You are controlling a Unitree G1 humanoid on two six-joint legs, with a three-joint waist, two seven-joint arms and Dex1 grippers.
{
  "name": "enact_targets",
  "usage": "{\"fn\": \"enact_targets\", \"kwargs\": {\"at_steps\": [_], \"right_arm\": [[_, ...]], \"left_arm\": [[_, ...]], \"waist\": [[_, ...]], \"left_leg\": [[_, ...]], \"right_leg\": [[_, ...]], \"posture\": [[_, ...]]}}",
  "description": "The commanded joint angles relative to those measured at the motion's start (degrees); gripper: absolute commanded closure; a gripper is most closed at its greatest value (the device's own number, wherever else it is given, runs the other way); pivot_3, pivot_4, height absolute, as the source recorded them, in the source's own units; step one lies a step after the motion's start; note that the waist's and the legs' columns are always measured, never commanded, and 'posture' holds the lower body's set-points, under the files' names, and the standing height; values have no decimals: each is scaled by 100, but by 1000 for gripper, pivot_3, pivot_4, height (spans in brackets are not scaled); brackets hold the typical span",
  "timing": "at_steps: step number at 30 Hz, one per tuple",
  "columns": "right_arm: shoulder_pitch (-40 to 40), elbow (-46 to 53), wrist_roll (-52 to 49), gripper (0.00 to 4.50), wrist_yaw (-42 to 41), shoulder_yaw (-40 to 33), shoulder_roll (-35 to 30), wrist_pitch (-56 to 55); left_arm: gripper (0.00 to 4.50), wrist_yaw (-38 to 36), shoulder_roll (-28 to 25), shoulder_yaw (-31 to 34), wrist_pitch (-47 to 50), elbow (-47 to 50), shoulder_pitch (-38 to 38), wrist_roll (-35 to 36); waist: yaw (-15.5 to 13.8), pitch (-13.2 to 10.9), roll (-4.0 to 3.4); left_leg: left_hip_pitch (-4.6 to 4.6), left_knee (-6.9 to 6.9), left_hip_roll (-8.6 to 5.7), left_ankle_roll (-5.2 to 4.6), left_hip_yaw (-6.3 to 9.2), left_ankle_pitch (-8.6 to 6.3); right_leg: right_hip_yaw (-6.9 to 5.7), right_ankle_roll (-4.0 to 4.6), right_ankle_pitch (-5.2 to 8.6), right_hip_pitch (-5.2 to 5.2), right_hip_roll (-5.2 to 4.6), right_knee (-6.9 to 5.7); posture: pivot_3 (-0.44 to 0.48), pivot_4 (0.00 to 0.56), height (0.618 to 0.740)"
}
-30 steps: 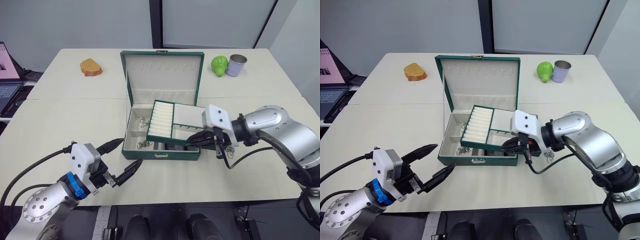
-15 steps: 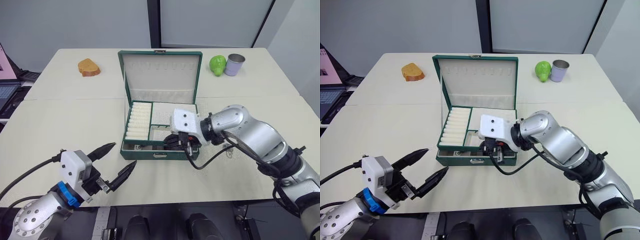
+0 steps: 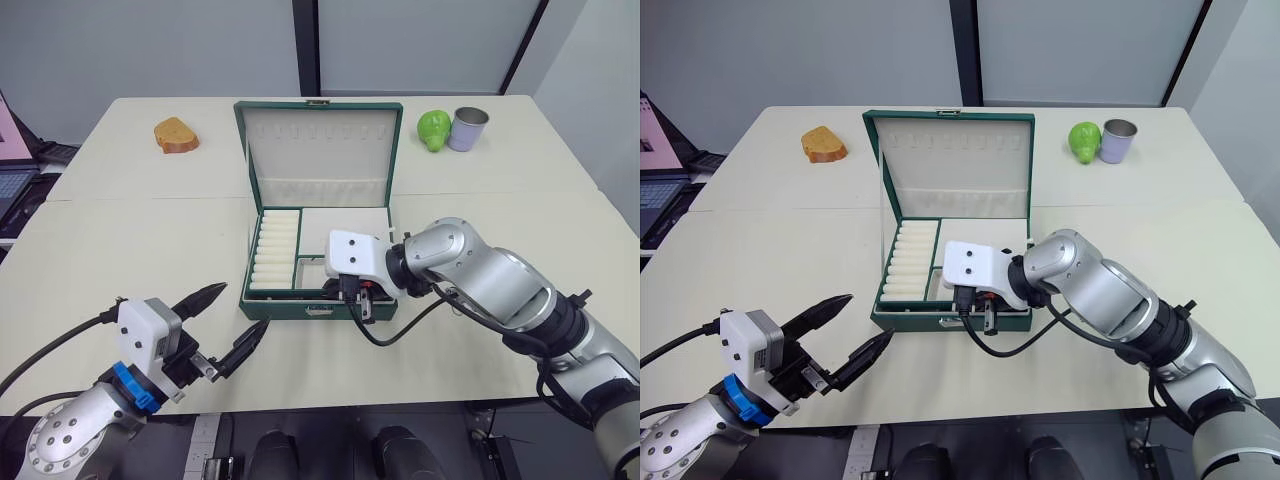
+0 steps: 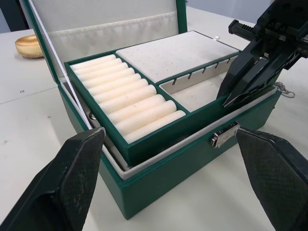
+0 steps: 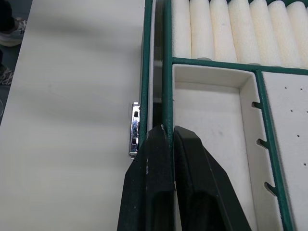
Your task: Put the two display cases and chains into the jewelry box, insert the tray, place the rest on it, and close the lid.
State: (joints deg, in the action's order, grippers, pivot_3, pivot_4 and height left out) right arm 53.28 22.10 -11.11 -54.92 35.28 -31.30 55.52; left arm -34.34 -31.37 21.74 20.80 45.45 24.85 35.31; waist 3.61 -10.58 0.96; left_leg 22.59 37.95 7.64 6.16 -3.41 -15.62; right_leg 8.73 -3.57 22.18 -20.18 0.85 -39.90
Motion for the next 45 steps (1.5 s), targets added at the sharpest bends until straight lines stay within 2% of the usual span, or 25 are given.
{"fn": "enact_targets", "kwargs": {"at_steps": [1,28,30,36,39,43,45], "right_arm": [[143,87,46,4471,43,-3,105,28],[137,-45,-22,4471,-129,-69,245,134],[157,-102,-71,3898,-136,-190,274,130],[237,-275,-332,2557,-188,-708,230,129],[95,-516,-604,1774,-65,-1381,321,-71],[-352,-1031,-778,622,74,-2192,452,-974],[-629,-1209,-856,689,86,-2449,515,-1304]], "left_arm": [[0,32,-6,60,-66,249,46,65],[0,147,-107,137,1,173,-144,85],[0,139,-121,146,5,165,-154,90],[0,114,-188,174,23,93,-243,130],[0,78,-257,166,43,23,-363,152],[0,36,-347,112,47,-96,-537,160],[0,6,-374,69,48,-164,-632,145]], "waist": [[4,0,0],[24,0,0],[24,0,0],[25,0,0],[22,1,3],[16,6,10],[20,6,11]], "left_leg": [[0,0,0,0,0,0],[6,-1,0,0,1,0],[6,-1,0,0,1,0],[6,-1,0,0,1,0],[6,-1,-1,0,2,0],[6,0,-2,0,2,0],[8,0,-3,0,0,0]], "right_leg": [[0,0,0,0,0,0],[0,0,0,-4,0,0],[0,0,0,-3,0,0],[0,0,0,-4,1,0],[-2,0,0,-2,1,0],[-2,0,0,1,1,1],[1,0,0,2,1,2]], "posture": [[0,150,740],[0,150,740],[0,150,740],[0,150,740],[0,150,740],[0,150,740],[0,150,740]]}}
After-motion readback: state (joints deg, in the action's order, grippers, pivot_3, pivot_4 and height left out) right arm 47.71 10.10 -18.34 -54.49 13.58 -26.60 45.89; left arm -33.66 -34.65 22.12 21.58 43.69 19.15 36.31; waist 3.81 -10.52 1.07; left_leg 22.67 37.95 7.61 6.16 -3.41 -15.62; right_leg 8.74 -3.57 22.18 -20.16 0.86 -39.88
